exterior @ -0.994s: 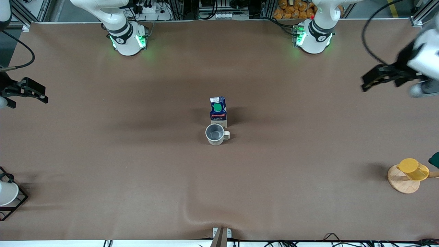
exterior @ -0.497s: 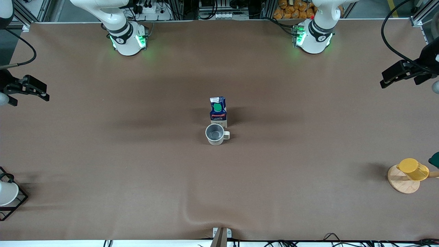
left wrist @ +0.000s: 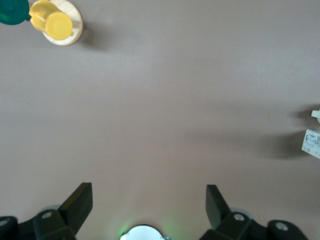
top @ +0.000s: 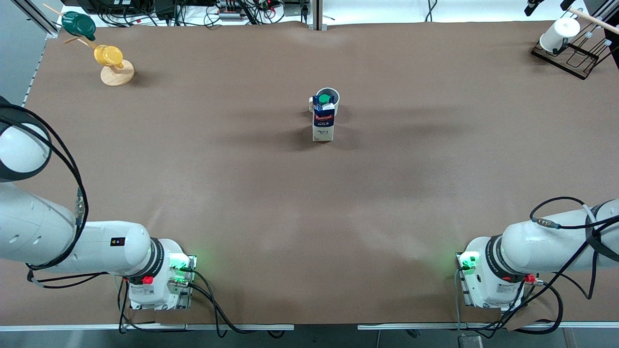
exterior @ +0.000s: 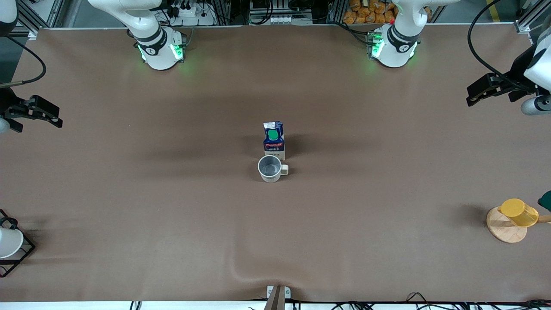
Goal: Place milk next to cup
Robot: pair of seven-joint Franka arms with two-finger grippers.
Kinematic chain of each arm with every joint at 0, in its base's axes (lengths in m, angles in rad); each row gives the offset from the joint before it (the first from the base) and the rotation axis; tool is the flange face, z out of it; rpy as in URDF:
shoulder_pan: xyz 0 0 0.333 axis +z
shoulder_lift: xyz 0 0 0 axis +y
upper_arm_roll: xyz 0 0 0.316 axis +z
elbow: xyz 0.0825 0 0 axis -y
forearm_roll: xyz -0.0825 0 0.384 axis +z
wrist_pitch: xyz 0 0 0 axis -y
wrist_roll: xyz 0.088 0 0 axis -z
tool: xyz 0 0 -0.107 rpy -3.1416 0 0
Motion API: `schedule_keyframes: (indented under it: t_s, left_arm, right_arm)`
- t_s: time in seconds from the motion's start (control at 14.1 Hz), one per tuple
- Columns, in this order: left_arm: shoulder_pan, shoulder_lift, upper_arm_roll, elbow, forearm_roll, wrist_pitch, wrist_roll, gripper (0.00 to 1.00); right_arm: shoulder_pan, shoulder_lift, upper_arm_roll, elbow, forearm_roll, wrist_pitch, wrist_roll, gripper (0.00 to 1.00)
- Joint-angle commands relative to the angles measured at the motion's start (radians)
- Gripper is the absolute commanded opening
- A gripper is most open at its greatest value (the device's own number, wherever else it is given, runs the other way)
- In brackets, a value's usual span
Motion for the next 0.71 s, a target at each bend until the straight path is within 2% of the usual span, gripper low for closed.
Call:
schedule_keyframes:
  t_s: [0.0, 0.64]
  left_arm:
    - [-0.003, -0.033, 0.017, -0.066, -0.017, 0.033, 0.018, 1.00]
    - [-0.007, -0.043, 0.025, -0.044, -0.021, 0.032, 0.018, 1.00]
  right_arm:
    - [0.004, -0.026, 0.004, -0.024, -0.011, 0.007, 0.048, 1.00]
    - [0.003, -0.021, 0.004, -0.024, -0.011, 0.007, 0.045, 1.00]
